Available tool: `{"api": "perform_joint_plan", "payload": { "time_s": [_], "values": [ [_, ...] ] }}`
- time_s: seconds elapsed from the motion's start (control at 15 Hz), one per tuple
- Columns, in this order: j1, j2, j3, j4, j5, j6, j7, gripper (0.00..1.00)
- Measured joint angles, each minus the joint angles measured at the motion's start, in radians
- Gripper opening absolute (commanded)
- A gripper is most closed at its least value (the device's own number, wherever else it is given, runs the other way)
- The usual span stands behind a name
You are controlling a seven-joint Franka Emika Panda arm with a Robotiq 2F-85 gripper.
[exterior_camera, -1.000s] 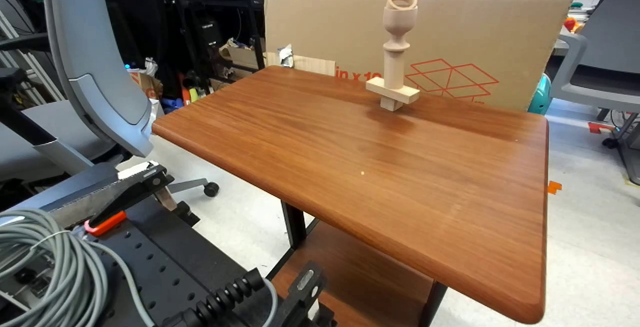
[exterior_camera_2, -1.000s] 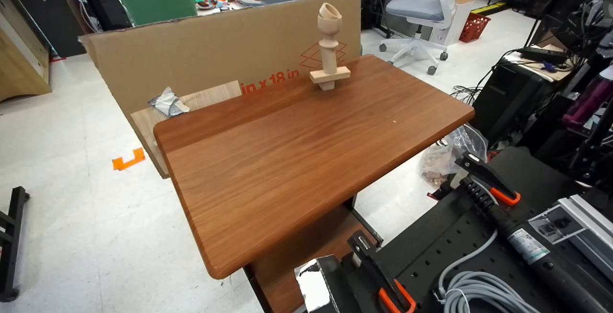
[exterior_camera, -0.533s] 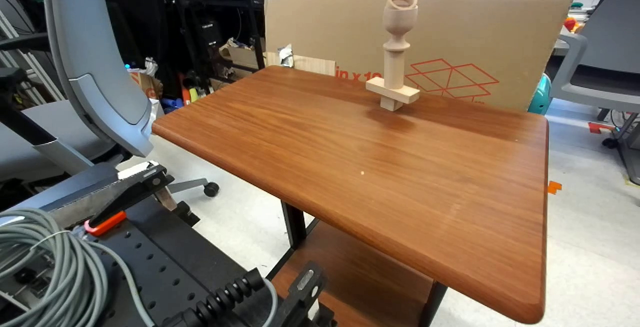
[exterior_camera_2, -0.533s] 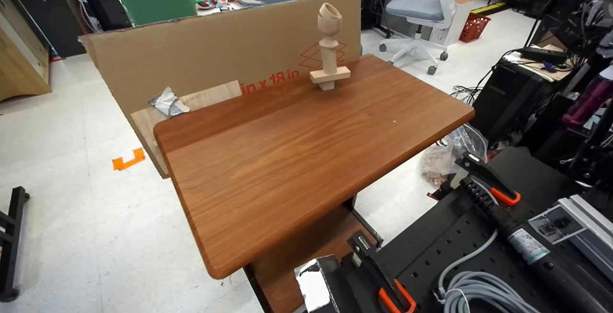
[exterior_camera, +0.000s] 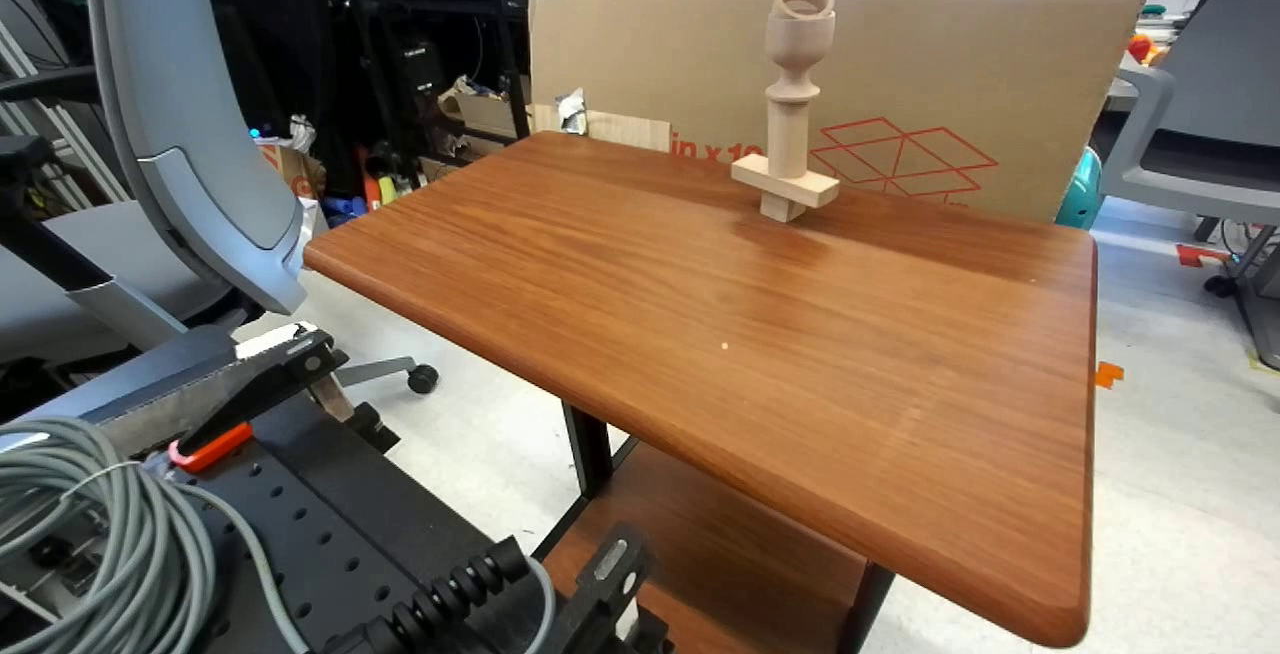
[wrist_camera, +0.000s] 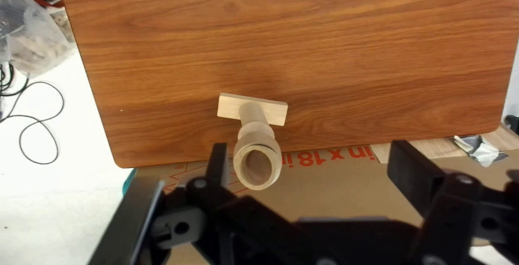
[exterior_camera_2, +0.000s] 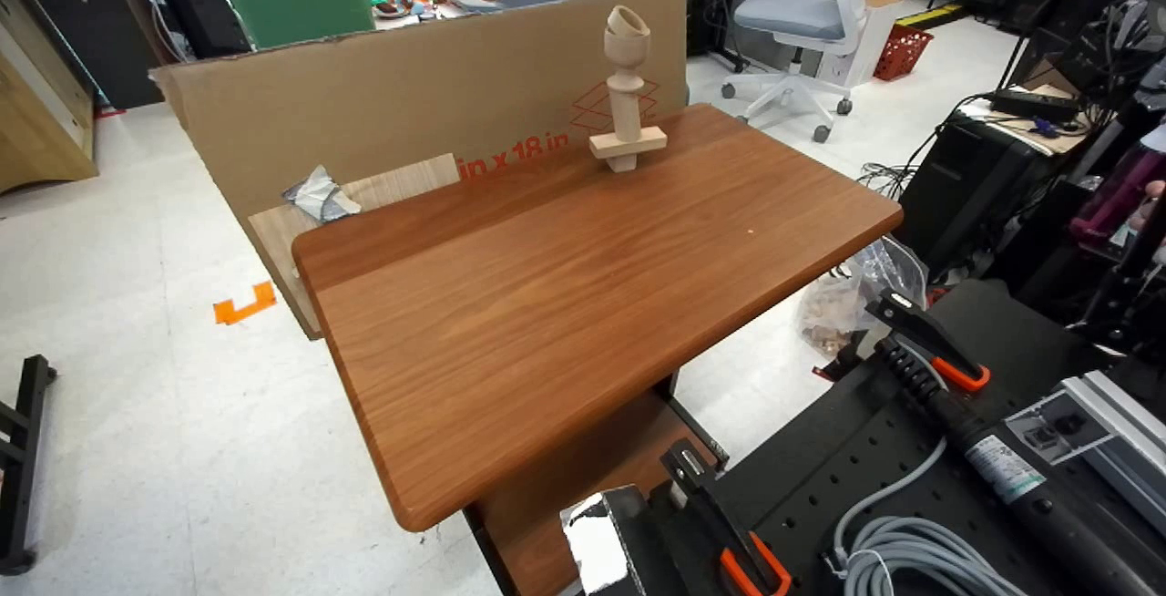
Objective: Unstack the wooden blocks
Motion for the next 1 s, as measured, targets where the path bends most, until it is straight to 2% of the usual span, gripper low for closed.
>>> {"api": "perform_joint_plan", "payload": {
  "time_s": [1.0],
  "values": [
    [-0.004,0.241,-0.014,0.190,-0.003,-0.008,0.002,1.00]
  ]
}}
